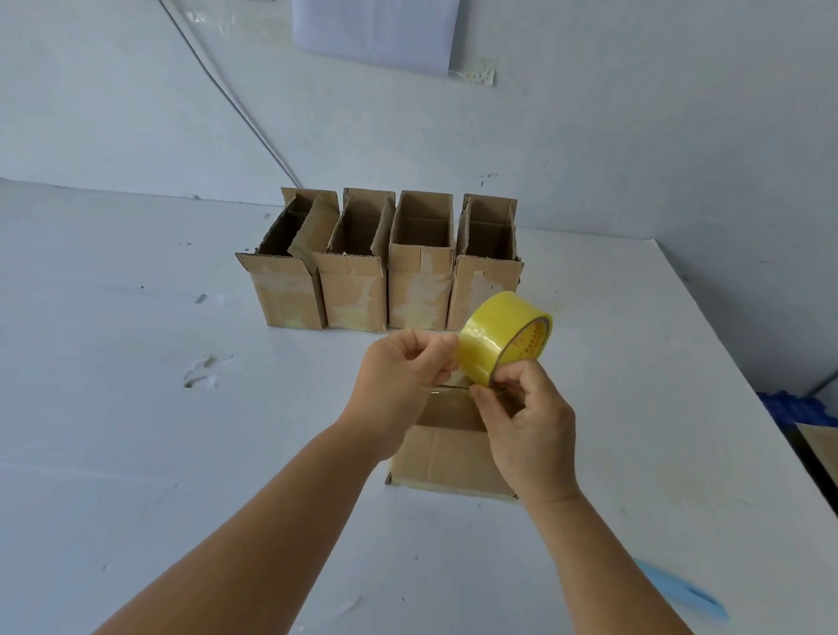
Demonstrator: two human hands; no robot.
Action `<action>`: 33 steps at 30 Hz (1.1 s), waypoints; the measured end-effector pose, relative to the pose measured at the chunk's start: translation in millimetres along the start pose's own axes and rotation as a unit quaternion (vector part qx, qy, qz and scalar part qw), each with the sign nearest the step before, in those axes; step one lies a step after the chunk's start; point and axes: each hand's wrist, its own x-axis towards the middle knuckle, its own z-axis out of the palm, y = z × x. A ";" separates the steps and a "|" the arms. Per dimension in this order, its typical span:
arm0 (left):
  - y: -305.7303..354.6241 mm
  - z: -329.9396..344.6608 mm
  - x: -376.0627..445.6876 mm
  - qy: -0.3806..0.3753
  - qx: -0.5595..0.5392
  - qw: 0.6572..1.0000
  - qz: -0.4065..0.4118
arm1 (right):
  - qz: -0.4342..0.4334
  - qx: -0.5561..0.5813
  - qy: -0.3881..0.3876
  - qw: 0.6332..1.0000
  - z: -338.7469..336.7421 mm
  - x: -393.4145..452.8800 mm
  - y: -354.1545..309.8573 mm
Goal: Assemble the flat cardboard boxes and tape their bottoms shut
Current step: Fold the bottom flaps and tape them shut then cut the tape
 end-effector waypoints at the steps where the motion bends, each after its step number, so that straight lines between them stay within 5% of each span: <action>1: -1.1 -0.9 -0.2 0.000 -0.012 1.000 -0.007 | -0.001 0.000 -0.004 1.000 0.1 0.1 0.4; 5: -2.4 -7.3 -1.0 -0.021 -0.010 1.000 -0.002 | 0.004 0.033 0.016 0.999 -2.1 0.2 -0.5; 8: 1.6 -16.4 2.0 -0.052 -0.011 0.999 -0.004 | 0.091 0.137 0.080 0.983 -5.8 4.9 -6.0; 13: 1.5 -23.3 2.6 -0.089 0.000 0.996 -0.007 | 0.182 0.024 -0.045 0.982 -8.5 21.7 -6.2; 23: 13.8 -57.1 11.3 -0.062 0.121 0.989 -0.060 | 0.125 -0.056 -0.009 0.991 1.6 24.8 -11.0; 29: 9.9 -62.0 12.2 -0.041 0.116 0.989 -0.085 | 0.100 -0.096 -0.078 0.987 3.1 19.6 -8.5; 33: 8.4 -67.6 20.7 -0.047 0.164 0.982 -0.078 | 0.092 -0.049 -0.046 0.993 0.8 20.5 -10.5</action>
